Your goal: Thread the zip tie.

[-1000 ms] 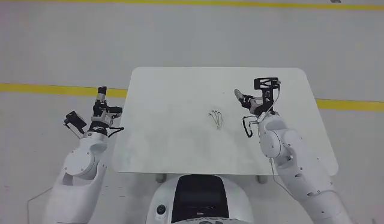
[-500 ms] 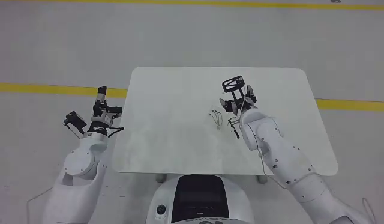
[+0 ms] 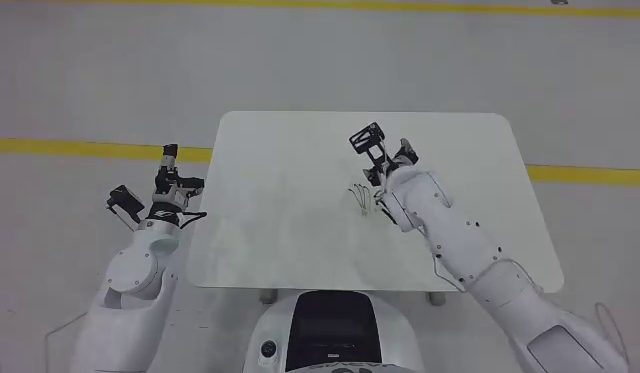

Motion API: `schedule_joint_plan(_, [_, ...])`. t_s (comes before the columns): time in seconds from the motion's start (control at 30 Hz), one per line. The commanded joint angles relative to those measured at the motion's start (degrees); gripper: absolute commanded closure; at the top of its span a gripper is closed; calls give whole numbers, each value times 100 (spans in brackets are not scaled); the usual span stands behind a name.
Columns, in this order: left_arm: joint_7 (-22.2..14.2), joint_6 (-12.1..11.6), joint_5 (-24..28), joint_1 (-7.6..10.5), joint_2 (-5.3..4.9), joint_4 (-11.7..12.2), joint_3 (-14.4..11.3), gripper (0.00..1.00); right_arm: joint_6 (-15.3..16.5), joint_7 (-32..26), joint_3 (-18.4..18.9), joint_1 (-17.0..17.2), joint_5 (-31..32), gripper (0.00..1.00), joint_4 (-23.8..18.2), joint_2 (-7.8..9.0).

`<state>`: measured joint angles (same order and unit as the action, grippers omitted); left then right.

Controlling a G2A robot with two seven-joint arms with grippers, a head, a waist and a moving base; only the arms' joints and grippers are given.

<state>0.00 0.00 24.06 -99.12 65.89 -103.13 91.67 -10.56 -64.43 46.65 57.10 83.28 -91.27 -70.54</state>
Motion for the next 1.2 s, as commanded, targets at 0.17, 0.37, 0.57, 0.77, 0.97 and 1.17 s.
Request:
schedule_joint_plan(0.17, [0,0,0,0,0,0,0,0,-44,-1090,-657,-924,-726,0,1280,-458])
schedule_joint_plan(0.37, [0,0,0,0,0,0,0,0,-44,-1090,-657,-924,-726,0,1280,-458])
schedule_joint_plan(0.57, [0,0,0,0,0,0,0,0,10,-1077,-672,-891,-796,0,1301,-464])
schedule_joint_plan(0.77, [0,0,0,0,0,0,0,0,360,-1086,-530,-1113,-2074,0,1920,-657])
schedule_joint_plan(0.97, [0,0,0,0,0,0,0,0,288,-1260,-645,-1509,-3007,0,2813,-934])
schedule_joint_plan(1.17, [0,0,0,0,0,0,0,0,282,-1067,-671,-1584,-3079,0,2930,-988])
